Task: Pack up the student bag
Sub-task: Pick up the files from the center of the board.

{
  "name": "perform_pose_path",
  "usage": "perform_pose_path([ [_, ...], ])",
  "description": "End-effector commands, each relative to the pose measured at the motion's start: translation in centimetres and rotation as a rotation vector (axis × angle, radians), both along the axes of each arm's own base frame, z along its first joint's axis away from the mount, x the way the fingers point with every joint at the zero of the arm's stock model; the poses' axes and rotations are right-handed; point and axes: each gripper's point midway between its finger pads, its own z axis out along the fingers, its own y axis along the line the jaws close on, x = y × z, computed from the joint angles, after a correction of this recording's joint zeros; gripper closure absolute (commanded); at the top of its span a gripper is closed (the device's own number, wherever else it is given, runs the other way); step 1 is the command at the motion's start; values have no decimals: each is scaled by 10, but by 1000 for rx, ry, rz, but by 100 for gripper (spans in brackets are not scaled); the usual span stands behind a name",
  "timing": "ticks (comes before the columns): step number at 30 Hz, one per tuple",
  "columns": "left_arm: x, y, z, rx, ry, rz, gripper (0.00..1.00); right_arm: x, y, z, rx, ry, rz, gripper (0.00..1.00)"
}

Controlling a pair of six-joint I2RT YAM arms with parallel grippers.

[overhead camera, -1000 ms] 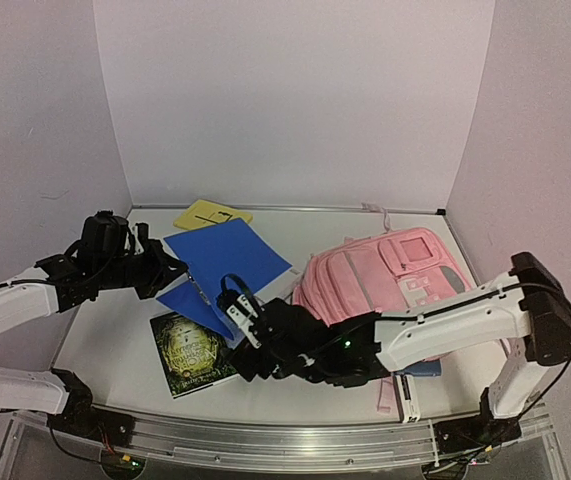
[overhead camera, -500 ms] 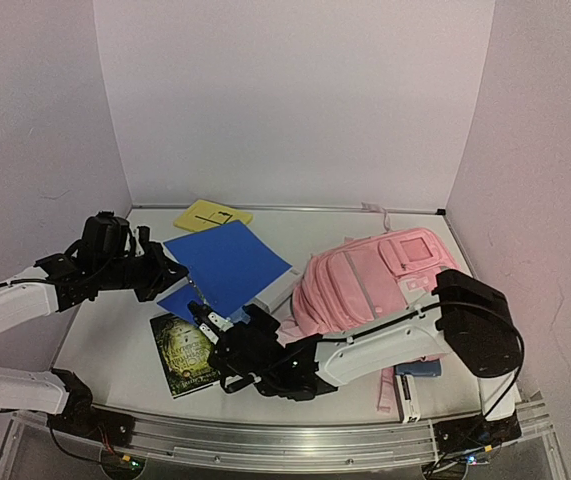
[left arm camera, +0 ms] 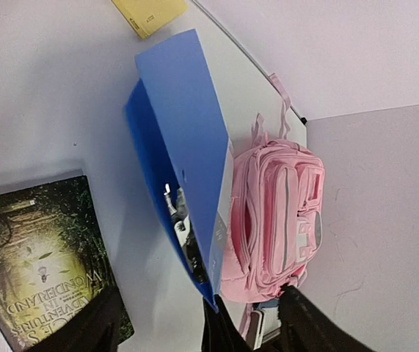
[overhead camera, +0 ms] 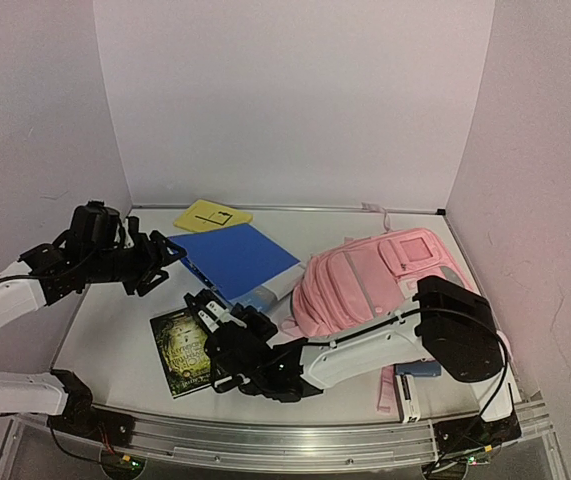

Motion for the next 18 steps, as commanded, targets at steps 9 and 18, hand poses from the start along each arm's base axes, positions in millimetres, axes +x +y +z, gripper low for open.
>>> perform_pose_path([
  [9, -6, 9, 20, -80, -56, 49, 3, 7, -8, 97, 353, -18, -74, 100],
  [18, 22, -25, 42, -162, -137, -38, 0, 4, -15, 98, 362, 0, -64, 100],
])
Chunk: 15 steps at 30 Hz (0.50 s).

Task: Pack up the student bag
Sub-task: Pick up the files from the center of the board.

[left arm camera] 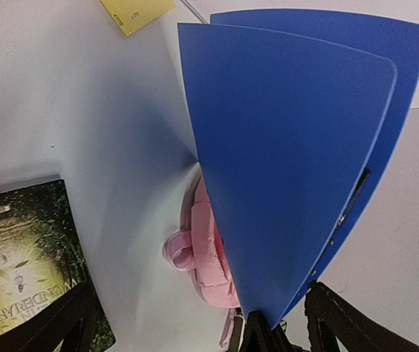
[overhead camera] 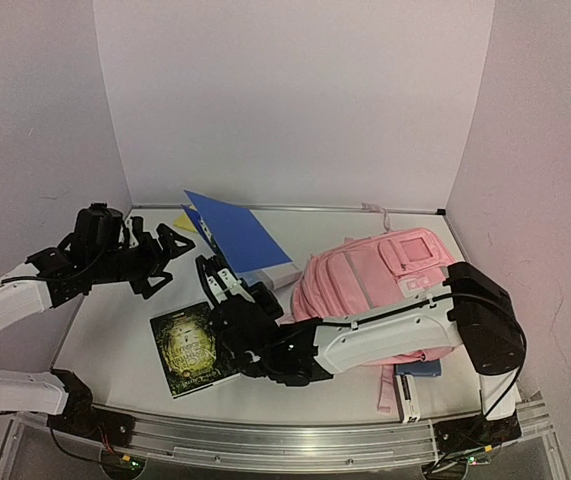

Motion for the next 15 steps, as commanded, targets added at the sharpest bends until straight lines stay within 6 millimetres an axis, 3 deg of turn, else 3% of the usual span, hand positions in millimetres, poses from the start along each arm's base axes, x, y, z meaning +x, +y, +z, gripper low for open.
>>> perform_pose_path([
  [1, 19, -22, 44, -112, -133, -52, 0, -3, -5, 35, 134, -1, 2, 100],
  [10, 36, -40, 55, -133, -177, -100, 0, -3, -3, 29, 110, 4, 10, 100],
  [15, 47, -43, 40, -76, -127, -91, 0, -4, -1, 31, 117, 5, 14, 100],
])
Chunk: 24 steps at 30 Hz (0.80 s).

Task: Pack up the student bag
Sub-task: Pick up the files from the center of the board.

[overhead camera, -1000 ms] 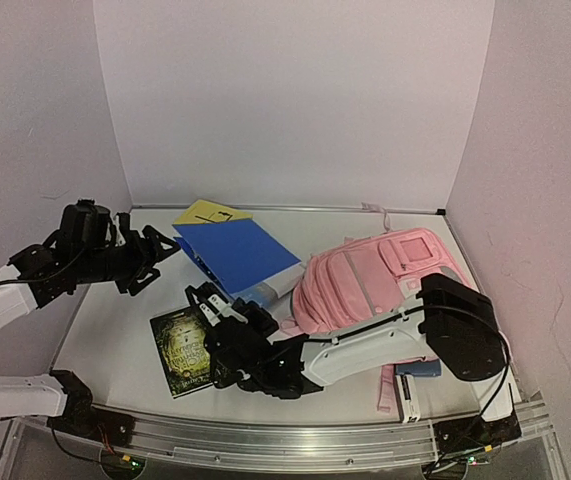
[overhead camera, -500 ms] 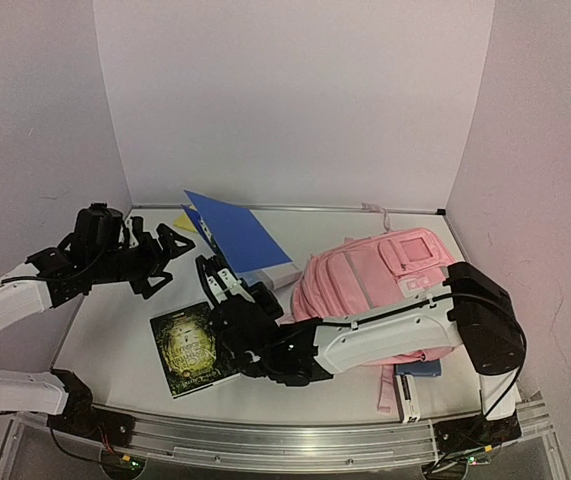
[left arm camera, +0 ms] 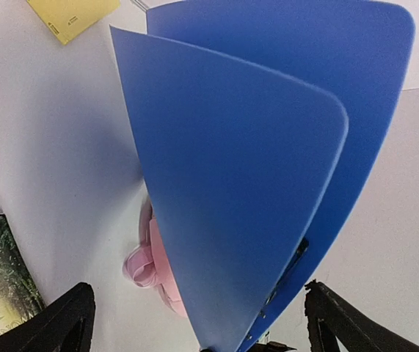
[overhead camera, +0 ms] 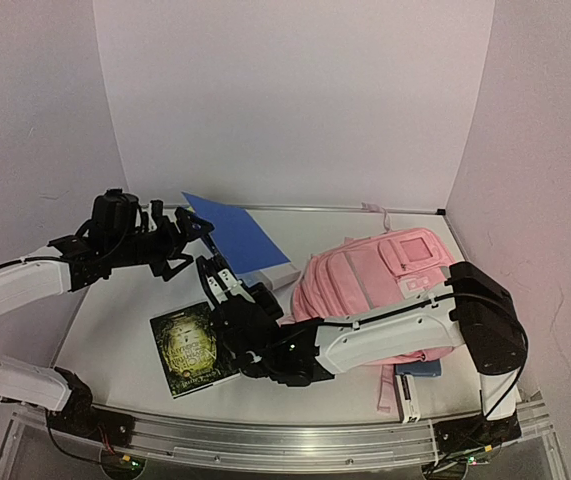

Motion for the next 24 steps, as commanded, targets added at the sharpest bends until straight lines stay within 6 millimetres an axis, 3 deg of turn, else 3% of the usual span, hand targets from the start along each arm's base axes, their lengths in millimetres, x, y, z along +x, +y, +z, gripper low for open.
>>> perform_pose_path([
  [1, 18, -7, 17, 4, -44, -2, 0, -2, -2, 31, 103, -7, -2, 100],
  [6, 28, -10, -1, 31, 9, 10, 3, -3, -2, 28, 82, -13, -9, 100],
  [19, 31, -5, -17, 34, 52, 41, 80, -4, -6, 18, -13, -34, -37, 98],
  [22, 31, -2, -22, 28, 70, 58, 97, -5, -9, 17, -21, -34, -40, 91],
  [24, 31, 2, -24, 23, 73, 70, 100, -6, -12, 20, -10, -24, -32, 80],
])
